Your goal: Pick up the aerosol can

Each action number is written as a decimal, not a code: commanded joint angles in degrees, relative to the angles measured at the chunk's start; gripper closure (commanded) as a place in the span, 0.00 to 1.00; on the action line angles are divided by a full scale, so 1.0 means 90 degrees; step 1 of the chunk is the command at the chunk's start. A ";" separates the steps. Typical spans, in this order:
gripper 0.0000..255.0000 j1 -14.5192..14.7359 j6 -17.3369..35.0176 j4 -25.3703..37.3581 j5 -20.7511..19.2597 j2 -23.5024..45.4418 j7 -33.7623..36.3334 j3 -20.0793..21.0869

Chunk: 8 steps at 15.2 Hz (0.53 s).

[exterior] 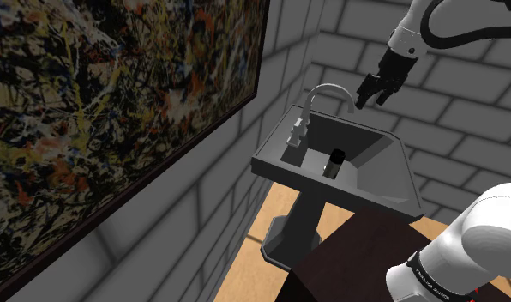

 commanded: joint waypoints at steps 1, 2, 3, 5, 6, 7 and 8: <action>0.00 -0.0053 0.0352 -0.0122 -0.0052 0.0276 -0.0133 -0.0190; 0.00 -0.0076 0.0519 -0.0162 -0.0072 0.0430 -0.0198 -0.0283; 0.00 -0.0098 0.0686 -0.0194 -0.0089 0.0592 -0.0265 -0.0377; 0.00 -0.0136 0.1019 -0.0236 -0.0109 0.0939 -0.0404 -0.0564; 0.00 -0.0153 0.1184 -0.0246 -0.0111 0.1122 -0.0477 -0.0657; 0.00 -0.0167 0.1349 -0.0249 -0.0107 0.1313 -0.0552 -0.0751; 0.00 -0.0179 0.1511 -0.0244 -0.0096 0.1510 -0.0631 -0.0844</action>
